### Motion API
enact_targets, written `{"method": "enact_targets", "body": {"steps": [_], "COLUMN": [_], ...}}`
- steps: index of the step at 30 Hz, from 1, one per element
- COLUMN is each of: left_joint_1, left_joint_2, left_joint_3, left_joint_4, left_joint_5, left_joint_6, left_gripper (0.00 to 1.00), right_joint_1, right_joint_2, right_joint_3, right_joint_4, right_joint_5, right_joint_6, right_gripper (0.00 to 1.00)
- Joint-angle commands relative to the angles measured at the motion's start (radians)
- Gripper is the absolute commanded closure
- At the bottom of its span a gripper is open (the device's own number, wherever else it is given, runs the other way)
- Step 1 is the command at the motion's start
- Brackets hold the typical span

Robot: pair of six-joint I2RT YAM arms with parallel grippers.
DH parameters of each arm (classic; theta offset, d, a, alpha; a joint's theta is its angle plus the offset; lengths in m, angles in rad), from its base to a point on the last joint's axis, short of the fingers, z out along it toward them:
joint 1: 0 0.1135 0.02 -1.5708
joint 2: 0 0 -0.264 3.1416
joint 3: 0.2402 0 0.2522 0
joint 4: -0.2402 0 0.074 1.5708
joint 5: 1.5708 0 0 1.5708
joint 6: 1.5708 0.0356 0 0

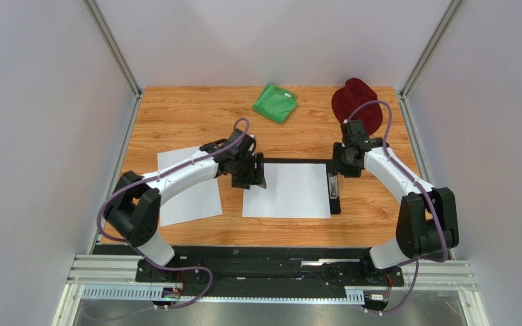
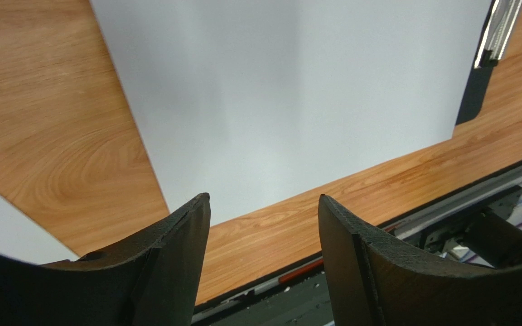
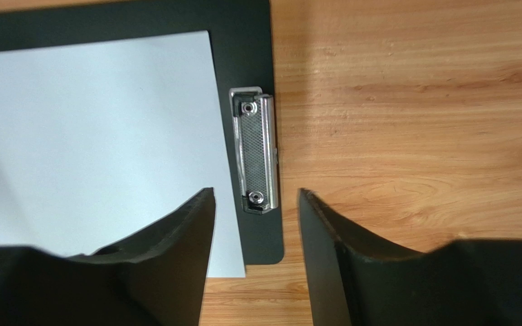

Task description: Put the files into the folder

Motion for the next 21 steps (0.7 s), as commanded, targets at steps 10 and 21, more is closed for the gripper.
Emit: {"method": "enact_targets", "body": {"steps": [10, 21], "left_joint_1": [-0.071, -0.086], "left_joint_2": [0.200, 0.259], "left_joint_3": [0.148, 0.200], "left_joint_4": [-0.012, -0.006], "left_joint_5": [-0.096, -0.098], "left_joint_6": [0.016, -0.013], "left_gripper": [0.31, 0.31], "right_joint_1": [0.016, 0.039], "right_joint_2": [0.123, 0.229], "right_joint_3": [0.008, 0.016], "right_joint_4": [0.146, 0.114], "right_joint_5": [-0.102, 0.026], "right_joint_6": [0.011, -0.001], "right_gripper": [0.79, 0.77]}}
